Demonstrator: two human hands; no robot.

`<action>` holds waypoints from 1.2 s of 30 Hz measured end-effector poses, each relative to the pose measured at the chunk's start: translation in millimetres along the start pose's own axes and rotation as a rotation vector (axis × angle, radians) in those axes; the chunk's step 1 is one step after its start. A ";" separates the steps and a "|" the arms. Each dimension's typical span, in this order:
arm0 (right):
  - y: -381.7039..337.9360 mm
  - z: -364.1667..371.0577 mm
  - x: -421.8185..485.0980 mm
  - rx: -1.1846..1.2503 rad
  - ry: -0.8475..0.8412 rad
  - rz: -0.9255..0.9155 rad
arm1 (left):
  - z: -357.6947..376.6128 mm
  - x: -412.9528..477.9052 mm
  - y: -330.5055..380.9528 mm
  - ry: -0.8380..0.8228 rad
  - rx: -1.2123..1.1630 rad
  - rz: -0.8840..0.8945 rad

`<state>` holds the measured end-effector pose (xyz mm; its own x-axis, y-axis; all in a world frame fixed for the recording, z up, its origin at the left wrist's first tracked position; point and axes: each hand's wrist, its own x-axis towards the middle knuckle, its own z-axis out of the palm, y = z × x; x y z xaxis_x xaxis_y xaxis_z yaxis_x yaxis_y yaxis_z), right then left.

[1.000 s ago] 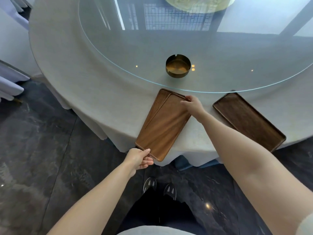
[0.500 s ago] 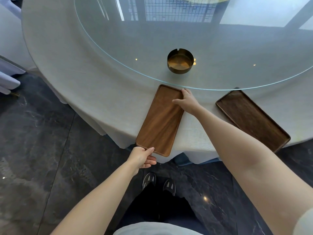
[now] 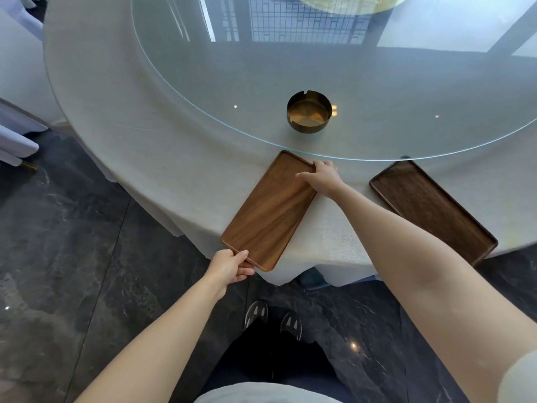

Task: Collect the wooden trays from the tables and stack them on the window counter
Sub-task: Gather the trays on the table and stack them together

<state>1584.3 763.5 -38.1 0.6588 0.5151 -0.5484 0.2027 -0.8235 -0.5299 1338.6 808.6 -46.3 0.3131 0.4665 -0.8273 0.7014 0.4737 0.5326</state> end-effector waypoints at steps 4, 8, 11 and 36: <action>7.9 2.8 -8.3 0.008 0.013 0.087 | -25.8 7.1 10.1 -0.004 0.146 0.051; 25.5 7.4 -25.1 0.079 0.031 0.195 | -49.0 14.0 30.7 -0.041 0.346 0.111; 43.0 11.7 -42.7 0.220 0.056 0.281 | -55.8 22.4 51.4 -0.098 0.475 0.127; 102.6 19.5 -115.6 0.369 0.234 0.448 | 7.1 82.9 86.4 -0.101 1.180 0.494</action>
<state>1514.9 624.2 -41.7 0.7717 0.0382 -0.6348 -0.3662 -0.7895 -0.4926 1429.7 883.0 -70.2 0.7115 0.3194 -0.6259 0.6212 -0.7022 0.3479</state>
